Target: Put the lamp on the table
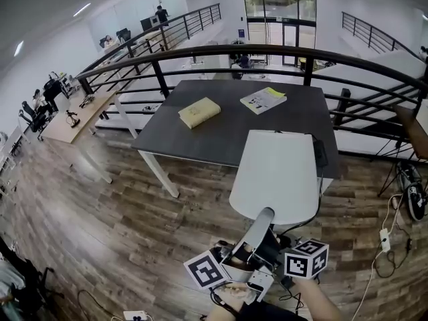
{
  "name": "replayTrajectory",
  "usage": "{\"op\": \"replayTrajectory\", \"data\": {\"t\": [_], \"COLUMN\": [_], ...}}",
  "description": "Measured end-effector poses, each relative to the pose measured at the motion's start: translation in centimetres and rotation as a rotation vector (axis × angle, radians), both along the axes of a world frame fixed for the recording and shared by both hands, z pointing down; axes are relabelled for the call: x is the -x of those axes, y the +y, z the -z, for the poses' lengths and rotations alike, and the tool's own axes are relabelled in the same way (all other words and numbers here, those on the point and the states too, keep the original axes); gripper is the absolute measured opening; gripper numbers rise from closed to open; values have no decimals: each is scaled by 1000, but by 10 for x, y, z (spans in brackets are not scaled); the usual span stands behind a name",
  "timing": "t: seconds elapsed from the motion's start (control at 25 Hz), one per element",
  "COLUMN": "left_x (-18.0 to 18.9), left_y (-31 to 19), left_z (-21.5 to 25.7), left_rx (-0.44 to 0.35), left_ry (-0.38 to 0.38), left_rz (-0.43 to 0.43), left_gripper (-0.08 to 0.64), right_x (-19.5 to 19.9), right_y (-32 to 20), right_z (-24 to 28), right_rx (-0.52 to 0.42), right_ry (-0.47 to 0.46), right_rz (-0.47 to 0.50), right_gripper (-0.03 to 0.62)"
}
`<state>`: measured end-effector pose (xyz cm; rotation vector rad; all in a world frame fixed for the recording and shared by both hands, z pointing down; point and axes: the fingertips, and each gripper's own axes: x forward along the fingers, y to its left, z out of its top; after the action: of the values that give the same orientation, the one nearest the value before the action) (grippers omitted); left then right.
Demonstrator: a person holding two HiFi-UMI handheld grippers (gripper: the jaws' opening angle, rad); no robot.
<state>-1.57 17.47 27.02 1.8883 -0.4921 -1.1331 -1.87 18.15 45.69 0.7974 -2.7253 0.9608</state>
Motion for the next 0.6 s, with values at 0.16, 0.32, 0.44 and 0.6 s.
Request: {"op": "replayTrajectory", "data": {"t": [0.16,0.32,0.44,0.6], "left_x": [1,0,-3,-4], "left_y": [-20,-39,-59,-86], "left_z": [-7,-13,-16,-19], "left_rx": [25,39,46,53], "left_ry": [0,-2,-7,-6], "left_rz": [6,-4,-16,-37], "left_gripper": [18,18,18,18], "right_x": [0,-1,-1,-2], "right_y": [-15,-31,-49,-76], "right_z": [-6,-12,-15,-18], "right_rx": [18,31,39,43], "right_ry": [-7,-13,-16,-13], "right_rz": [3,-7,-17,-37], "right_gripper": [193,194,195,195]}}
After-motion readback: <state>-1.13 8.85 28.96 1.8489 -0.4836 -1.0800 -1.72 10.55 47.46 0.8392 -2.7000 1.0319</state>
